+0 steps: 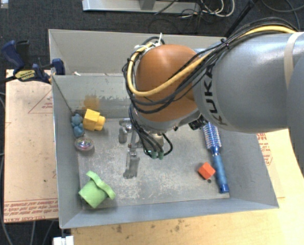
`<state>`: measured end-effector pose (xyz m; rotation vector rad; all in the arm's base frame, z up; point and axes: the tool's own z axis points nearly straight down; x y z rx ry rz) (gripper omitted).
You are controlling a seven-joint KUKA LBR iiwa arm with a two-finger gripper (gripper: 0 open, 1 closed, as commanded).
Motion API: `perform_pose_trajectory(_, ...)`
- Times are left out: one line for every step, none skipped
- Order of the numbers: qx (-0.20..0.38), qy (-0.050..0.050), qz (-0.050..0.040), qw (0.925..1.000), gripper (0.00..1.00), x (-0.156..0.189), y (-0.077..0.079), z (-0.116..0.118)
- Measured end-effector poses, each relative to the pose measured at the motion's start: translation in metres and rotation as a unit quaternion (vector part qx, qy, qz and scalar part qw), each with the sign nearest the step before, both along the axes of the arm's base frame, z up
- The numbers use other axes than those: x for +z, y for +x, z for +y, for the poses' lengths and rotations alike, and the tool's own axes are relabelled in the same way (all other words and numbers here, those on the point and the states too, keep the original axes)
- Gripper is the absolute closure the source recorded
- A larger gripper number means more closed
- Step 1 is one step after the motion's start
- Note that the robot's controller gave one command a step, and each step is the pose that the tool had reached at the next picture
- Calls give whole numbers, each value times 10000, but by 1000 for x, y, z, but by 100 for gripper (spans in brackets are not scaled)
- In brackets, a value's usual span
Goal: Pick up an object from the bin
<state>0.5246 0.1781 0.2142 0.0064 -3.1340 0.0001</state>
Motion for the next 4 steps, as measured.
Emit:
perform_pose_trajectory(2087, 12, -20, 9780, 0, -146, 10, 46)
perform_pose_trajectory(1954, 25, -111, 9807, 0, -142, -38, 70)
perform_pose_trajectory(1922, 34, -140, 9812, 100, -140, -34, 70)
perform_pose_trajectory(1903, 22, -91, 9817, 100, -7, -21, 60)
